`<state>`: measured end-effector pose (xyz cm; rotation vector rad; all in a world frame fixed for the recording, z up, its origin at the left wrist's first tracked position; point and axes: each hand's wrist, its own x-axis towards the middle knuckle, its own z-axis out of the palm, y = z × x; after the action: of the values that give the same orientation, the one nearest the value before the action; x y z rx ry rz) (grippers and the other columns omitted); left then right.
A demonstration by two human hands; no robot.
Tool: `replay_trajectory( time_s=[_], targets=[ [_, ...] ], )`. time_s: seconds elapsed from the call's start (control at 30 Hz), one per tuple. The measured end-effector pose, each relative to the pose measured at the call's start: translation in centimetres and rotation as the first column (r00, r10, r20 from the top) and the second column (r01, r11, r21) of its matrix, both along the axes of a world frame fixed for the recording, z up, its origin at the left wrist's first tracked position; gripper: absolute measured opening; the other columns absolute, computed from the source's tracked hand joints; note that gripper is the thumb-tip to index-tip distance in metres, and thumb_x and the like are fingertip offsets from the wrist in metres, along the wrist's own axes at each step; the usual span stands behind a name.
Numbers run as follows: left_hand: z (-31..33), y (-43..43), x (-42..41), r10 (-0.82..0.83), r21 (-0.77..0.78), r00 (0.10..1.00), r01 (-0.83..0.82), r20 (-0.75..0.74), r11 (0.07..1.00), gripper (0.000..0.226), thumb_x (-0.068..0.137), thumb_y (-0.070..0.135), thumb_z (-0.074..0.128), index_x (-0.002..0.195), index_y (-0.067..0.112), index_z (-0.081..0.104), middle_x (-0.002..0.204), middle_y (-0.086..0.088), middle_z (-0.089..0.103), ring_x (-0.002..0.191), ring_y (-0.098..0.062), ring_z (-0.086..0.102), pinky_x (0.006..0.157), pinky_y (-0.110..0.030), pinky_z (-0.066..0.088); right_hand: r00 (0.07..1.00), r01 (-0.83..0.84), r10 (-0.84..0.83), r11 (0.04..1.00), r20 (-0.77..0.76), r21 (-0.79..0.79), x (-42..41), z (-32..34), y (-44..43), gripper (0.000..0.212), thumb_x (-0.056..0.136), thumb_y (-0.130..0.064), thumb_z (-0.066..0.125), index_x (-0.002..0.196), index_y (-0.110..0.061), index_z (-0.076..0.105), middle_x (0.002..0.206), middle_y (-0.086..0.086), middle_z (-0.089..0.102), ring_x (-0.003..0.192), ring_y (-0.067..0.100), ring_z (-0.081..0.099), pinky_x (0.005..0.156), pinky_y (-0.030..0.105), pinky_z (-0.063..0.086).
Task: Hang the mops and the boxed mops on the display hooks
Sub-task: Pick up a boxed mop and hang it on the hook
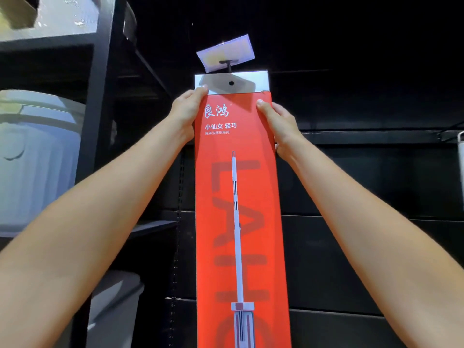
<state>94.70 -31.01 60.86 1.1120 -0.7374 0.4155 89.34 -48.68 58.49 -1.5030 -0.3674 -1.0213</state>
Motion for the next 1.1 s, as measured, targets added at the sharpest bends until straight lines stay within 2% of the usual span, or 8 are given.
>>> replay_trajectory(
  time_s=[0.1, 0.2, 0.33, 0.43, 0.57, 0.9, 1.0, 1.1],
  targets=[
    [0.7, 0.0, -0.2, 0.026, 0.000, 0.999, -0.026, -0.037, 1.000, 0.019, 0.091, 0.026, 0.060, 0.076, 0.016, 0.054, 0.059, -0.001, 0.063, 0.049, -0.014, 0.062, 0.054, -0.024, 0.055, 1.000, -0.008, 0.008, 1.000, -0.007, 0.003, 0.3, 0.2, 0.2, 0.038, 0.089, -0.041, 0.063, 0.121, -0.021, 0.062, 0.094, -0.003, 0.070, 0.070, 0.009, 0.066, 0.054, 0.020, 0.052],
    [0.7, 0.0, -0.2, 0.030, 0.001, 0.998, -0.030, -0.051, 1.000, 0.017, 0.092, 0.025, 0.060, 0.078, 0.016, 0.055, 0.046, 0.003, 0.062, 0.040, -0.010, 0.061, 0.049, -0.022, 0.054, 1.000, -0.011, 0.011, 1.000, -0.012, 0.015, 0.7, 0.0, 0.4, 0.038, 0.089, -0.040, 0.063, 0.121, -0.020, 0.060, 0.100, 0.000, 0.070, 0.073, 0.010, 0.066, 0.057, 0.022, 0.053],
    [1.2, 0.1, -0.2, 0.035, 0.002, 0.998, -0.035, -0.053, 0.999, 0.017, 0.091, 0.026, 0.060, 0.079, 0.015, 0.054, 0.053, 0.001, 0.064, 0.042, -0.011, 0.061, 0.053, -0.023, 0.055, 1.000, -0.002, 0.002, 1.000, 0.012, 0.017, 0.6, 0.5, 0.5, 0.036, 0.089, -0.039, 0.064, 0.118, -0.017, 0.061, 0.097, 0.002, 0.070, 0.075, 0.014, 0.066, 0.071, 0.033, 0.058],
    [1.7, -0.1, -0.3, 0.046, 0.022, 0.997, -0.044, -0.055, 0.999, 0.017, 0.092, 0.028, 0.059, 0.083, 0.015, 0.054, 0.066, -0.002, 0.064, 0.048, -0.012, 0.062, 0.052, -0.022, 0.055, 1.000, 0.008, -0.009, 1.000, 0.015, 0.026, 0.7, 0.8, 0.4, 0.039, 0.089, -0.040, 0.064, 0.120, -0.017, 0.060, 0.095, 0.002, 0.070, 0.075, 0.015, 0.067, 0.073, 0.033, 0.059],
    [2.2, -0.3, -0.2, 0.034, 0.025, 0.998, -0.033, -0.059, 0.999, 0.017, 0.092, 0.028, 0.058, 0.083, 0.014, 0.053, 0.069, -0.003, 0.063, 0.054, -0.014, 0.062, 0.054, -0.024, 0.055, 1.000, 0.010, -0.010, 0.999, 0.015, 0.036, 0.7, 1.2, 0.1, 0.039, 0.087, -0.041, 0.066, 0.118, -0.019, 0.060, 0.096, 0.004, 0.071, 0.078, 0.017, 0.068, 0.078, 0.037, 0.060],
    [2.7, -0.3, 0.4, 0.052, 0.067, 0.994, -0.046, -0.101, 0.997, 0.022, 0.088, 0.032, 0.060, 0.082, 0.013, 0.053, 0.068, -0.002, 0.064, 0.058, -0.015, 0.063, 0.070, -0.030, 0.056, 0.999, 0.047, -0.047, 0.999, 0.009, -0.012, 0.3, 1.2, -0.1, 0.029, 0.087, -0.046, 0.064, 0.108, -0.026, 0.061, 0.091, -0.003, 0.070, 0.077, 0.014, 0.067, 0.069, 0.031, 0.056],
    [2.8, -0.4, 0.5, 0.038, 0.064, 0.991, -0.030, -0.124, 0.997, 0.020, 0.087, 0.030, 0.061, 0.081, 0.012, 0.055, 0.067, -0.003, 0.064, 0.058, -0.017, 0.063, 0.068, -0.030, 0.056, 0.998, 0.066, -0.066, 0.998, -0.019, -0.009, 0.1, 1.1, -0.2, 0.033, 0.085, -0.050, 0.064, 0.110, -0.029, 0.062, 0.095, -0.006, 0.069, 0.080, 0.015, 0.065, 0.063, 0.027, 0.050],
    [2.6, -0.8, 1.0, 0.041, 0.073, 0.989, -0.031, -0.141, 0.997, 0.020, 0.088, 0.031, 0.060, 0.079, 0.013, 0.056, 0.059, -0.002, 0.065, 0.055, -0.017, 0.063, 0.062, -0.028, 0.055, 0.997, 0.073, -0.073, 0.997, -0.023, 0.011, 0.4, 0.8, -0.3, 0.036, 0.085, -0.049, 0.065, 0.113, -0.027, 0.062, 0.102, -0.003, 0.069, 0.087, 0.017, 0.065, 0.067, 0.028, 0.050]
  ],
)
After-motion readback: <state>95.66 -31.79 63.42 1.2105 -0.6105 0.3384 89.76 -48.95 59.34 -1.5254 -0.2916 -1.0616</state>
